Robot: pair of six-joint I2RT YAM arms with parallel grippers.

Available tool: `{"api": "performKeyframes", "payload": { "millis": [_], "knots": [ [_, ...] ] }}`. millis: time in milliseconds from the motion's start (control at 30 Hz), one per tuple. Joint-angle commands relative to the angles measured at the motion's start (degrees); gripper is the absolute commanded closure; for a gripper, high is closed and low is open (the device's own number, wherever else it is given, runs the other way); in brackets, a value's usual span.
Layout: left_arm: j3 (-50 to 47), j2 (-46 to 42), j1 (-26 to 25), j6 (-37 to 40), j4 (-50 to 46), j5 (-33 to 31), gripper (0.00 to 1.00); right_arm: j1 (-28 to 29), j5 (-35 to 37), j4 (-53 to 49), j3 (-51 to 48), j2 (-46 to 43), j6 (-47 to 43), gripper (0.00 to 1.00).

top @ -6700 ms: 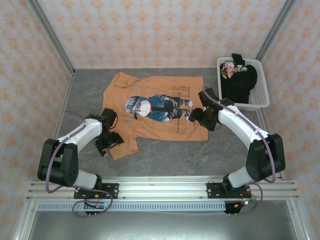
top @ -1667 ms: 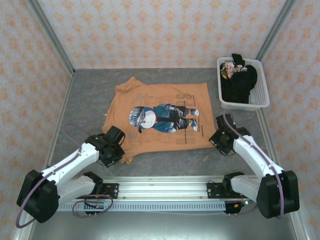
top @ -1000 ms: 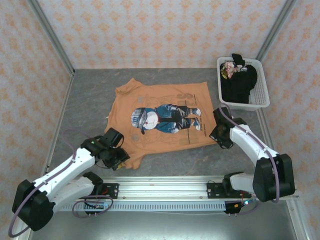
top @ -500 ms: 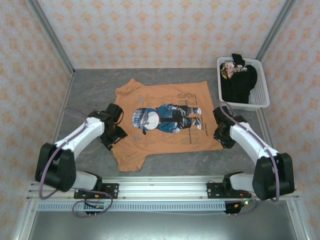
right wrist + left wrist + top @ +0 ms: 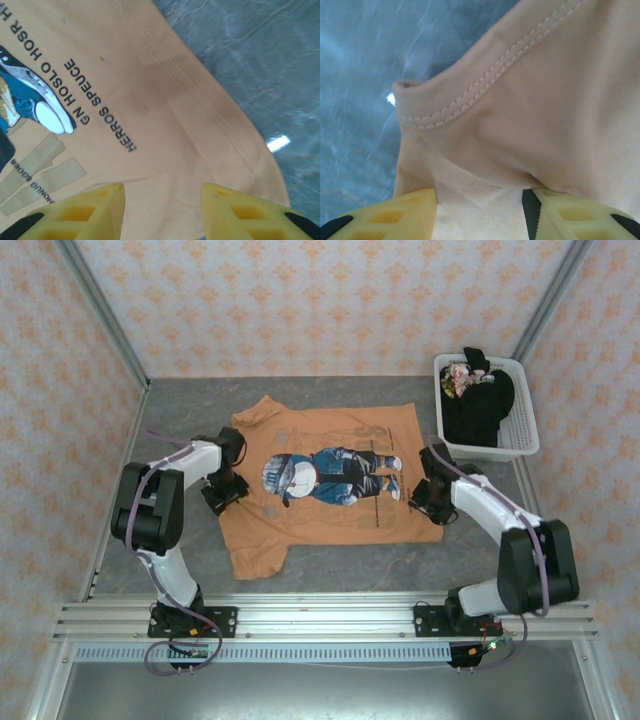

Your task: Fold and stack the t-shirts

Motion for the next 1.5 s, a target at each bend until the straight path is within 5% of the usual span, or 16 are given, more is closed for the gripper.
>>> {"api": "performKeyframes", "payload": {
  "millis": [0,200,400,533,667,900,1167,1467],
  "knots": [
    [3.6,4.0,1.7,3.6,0.9,-3.7,0.51,0.3,-2.3,3.9,3.6,5.8,-0.1,0.57],
    [12.7,10.5,3.3,8.0,1.0,-4.5,0.47,0.5,-1.4,2.0,9.4,17.4,1.8,0.59],
    [19.1,11.0,3.3,15.5,1.6,-7.0,0.27,0.5,0.1,-0.5,14.1,22.1,2.1,0.58],
    [13.1,-0.3,2.3,15.7,0.5,-9.6,0.22,1.0,-0.2,-1.5,15.4,18.7,0.6,0.54],
    [-3.8,-16.3,0.8,11.7,-2.6,-8.9,0.23,2.0,-0.3,-3.7,14.4,11.3,-1.0,0.46],
    [-26.2,-37.3,0.2,7.0,2.7,1.4,0.36,2.6,-4.9,-6.8,8.1,-2.4,-2.3,0.42],
    [-29.9,-35.1,0.2,8.5,10.2,3.7,0.46,2.7,-8.4,-8.7,2.5,-10.6,-0.9,0.42],
    [-30.9,-29.4,-0.3,7.2,15.8,5.1,0.85,2.6,-5.3,-11.0,-1.0,-13.4,2.7,0.45]
  ]
}}
